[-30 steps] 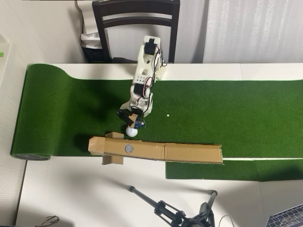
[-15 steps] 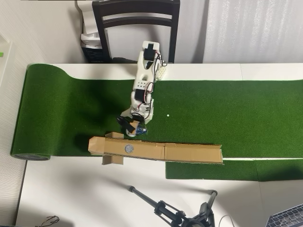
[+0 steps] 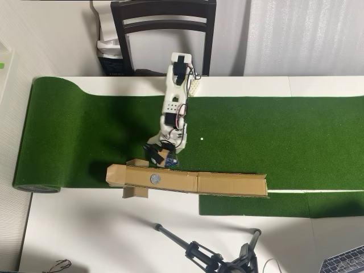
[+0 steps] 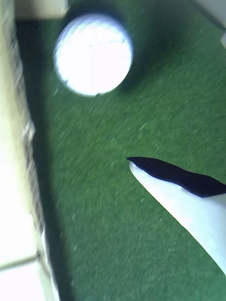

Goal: Pick up the golf ball and place it on the gray mark at the back.

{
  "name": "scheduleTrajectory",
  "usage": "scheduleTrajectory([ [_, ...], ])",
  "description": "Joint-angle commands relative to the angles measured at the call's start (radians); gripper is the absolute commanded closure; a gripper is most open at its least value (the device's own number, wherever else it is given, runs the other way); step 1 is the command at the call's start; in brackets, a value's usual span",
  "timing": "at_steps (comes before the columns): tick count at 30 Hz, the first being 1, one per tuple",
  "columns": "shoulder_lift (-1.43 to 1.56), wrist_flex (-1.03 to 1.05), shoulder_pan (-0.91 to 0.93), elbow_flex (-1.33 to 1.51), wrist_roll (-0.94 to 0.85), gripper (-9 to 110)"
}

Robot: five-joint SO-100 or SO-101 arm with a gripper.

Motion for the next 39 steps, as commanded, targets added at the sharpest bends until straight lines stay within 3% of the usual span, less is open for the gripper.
scheduleTrajectory([
  [1, 0.02, -0.031, -0.003, -0.112, 0.006, 47],
  [39, -0.107, -0.074, 0.055, -0.209, -0.041, 47],
])
